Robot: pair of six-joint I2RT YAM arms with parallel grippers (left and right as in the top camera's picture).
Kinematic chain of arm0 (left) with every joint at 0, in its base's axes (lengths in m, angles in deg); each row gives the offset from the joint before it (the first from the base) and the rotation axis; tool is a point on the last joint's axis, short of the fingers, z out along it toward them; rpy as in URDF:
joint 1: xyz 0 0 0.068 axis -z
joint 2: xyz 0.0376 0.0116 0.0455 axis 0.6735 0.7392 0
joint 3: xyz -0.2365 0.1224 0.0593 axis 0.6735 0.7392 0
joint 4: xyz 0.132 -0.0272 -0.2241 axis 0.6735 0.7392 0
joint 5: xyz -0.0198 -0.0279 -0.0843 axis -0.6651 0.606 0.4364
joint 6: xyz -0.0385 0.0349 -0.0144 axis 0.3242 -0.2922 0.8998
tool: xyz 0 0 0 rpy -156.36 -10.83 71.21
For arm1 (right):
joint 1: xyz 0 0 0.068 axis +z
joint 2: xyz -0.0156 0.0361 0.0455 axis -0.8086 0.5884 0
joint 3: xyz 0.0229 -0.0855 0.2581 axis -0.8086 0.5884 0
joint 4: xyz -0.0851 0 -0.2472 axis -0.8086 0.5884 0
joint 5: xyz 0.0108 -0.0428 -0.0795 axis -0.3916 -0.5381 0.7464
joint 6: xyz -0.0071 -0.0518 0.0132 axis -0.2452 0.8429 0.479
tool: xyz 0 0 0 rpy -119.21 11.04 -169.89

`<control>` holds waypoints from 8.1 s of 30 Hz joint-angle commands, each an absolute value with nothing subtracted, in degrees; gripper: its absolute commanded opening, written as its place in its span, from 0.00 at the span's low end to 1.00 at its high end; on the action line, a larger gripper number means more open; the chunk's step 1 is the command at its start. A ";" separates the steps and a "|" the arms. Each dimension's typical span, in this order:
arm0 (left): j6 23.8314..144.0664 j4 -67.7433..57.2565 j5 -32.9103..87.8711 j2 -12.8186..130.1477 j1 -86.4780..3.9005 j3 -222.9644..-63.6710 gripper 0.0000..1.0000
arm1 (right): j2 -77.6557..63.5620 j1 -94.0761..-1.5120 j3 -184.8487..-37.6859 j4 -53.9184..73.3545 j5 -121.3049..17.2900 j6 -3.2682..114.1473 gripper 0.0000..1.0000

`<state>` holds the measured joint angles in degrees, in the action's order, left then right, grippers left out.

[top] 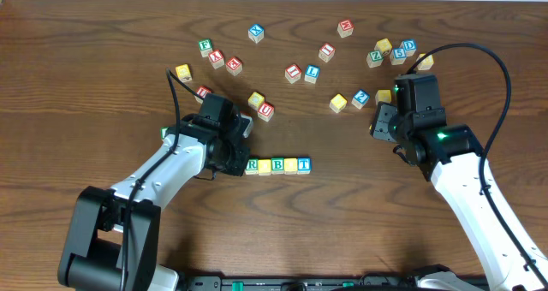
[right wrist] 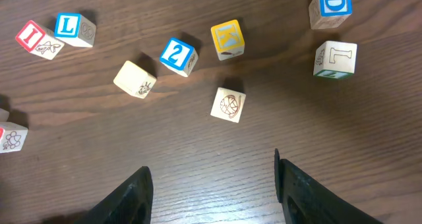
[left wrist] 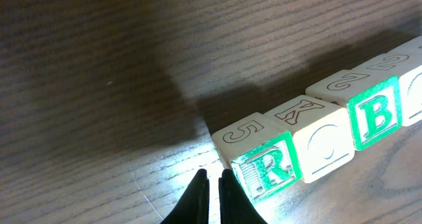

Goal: Spell out ROBOT

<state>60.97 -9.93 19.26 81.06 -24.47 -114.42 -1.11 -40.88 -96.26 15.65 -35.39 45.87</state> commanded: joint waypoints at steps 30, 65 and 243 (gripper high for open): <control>60.05 -13.69 16.68 81.69 -25.28 -115.17 0.07 | -2.07 -41.23 -97.51 15.50 -34.90 46.06 0.54; 60.46 -20.29 20.66 83.94 -24.45 -115.21 0.07 | -2.07 -41.23 -97.51 15.50 -35.56 46.04 0.51; 71.98 -25.03 18.17 73.60 -11.99 -100.72 0.07 | -2.07 -41.23 -97.51 17.03 -33.20 46.70 0.47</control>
